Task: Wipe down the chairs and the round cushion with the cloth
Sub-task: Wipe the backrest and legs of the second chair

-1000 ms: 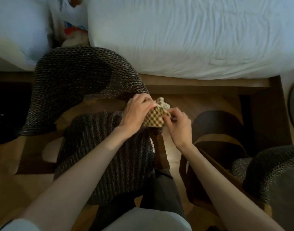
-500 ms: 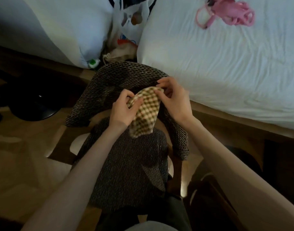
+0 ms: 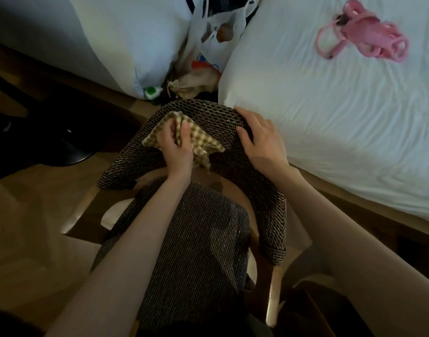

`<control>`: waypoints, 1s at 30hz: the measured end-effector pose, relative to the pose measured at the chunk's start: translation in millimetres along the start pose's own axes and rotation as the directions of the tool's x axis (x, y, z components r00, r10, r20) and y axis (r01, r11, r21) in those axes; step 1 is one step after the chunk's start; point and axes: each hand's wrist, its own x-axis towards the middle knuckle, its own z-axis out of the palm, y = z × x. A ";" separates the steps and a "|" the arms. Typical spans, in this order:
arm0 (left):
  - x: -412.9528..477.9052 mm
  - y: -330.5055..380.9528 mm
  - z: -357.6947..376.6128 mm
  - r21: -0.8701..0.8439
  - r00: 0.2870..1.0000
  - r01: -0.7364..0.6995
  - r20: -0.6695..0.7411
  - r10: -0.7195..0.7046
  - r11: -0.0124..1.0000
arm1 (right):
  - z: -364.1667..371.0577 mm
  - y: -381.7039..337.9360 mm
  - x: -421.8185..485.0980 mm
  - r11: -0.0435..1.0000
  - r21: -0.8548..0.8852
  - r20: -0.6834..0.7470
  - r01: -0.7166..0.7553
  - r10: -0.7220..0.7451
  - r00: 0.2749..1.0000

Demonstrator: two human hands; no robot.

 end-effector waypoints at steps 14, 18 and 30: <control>18.3 -18.1 19.5 0.174 0.885 -0.296 -0.320 0.338 0.939 | 24.0 8.1 2.3 0.990 -0.136 -0.242 -0.022 -0.012 0.970; 27.7 -3.0 26.8 0.055 0.806 -0.189 -0.562 0.187 0.980 | 24.3 10.1 1.2 0.993 -0.121 -0.263 0.000 -0.032 0.964; -47.4 -24.6 90.5 0.107 0.878 -0.456 -0.105 0.466 0.884 | 10.9 37.0 -13.6 0.866 0.455 -0.117 -0.205 0.287 0.951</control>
